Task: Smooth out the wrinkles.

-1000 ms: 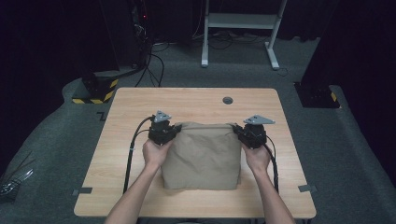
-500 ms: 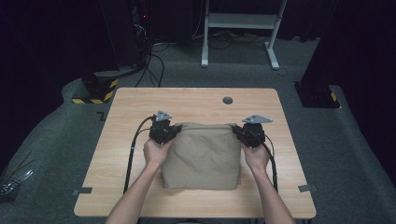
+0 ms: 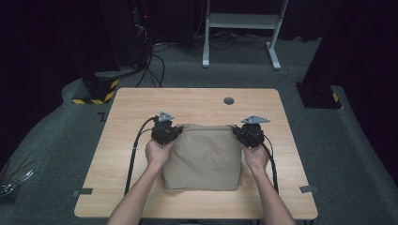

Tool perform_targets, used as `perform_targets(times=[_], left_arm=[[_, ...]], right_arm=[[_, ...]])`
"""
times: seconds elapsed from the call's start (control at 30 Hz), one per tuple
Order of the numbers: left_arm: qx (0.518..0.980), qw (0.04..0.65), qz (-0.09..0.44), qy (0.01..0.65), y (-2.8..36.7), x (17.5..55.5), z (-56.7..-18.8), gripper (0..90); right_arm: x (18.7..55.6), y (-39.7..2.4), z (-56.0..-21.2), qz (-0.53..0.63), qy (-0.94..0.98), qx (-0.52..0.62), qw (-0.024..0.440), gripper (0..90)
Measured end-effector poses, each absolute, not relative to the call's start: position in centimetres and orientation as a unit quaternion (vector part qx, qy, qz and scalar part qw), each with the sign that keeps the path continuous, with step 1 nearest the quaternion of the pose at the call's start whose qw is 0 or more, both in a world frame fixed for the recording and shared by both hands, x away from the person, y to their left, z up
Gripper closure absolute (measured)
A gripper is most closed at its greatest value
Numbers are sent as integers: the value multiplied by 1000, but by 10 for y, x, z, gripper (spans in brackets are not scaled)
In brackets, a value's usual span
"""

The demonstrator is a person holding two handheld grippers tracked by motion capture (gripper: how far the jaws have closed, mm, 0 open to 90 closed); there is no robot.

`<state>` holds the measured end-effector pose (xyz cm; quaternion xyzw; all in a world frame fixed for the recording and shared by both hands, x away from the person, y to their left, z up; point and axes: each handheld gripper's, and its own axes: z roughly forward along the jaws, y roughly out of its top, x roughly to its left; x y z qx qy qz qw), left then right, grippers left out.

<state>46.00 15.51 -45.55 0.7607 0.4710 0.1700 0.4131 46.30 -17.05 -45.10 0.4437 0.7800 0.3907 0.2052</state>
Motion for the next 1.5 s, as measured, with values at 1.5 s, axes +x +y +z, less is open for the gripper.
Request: perform_targets(times=[1.5], left_arm=[[773,371,148,492,150,463,-489,853]], right_arm=[[477,-167,-491,357,789,470,172,858]])
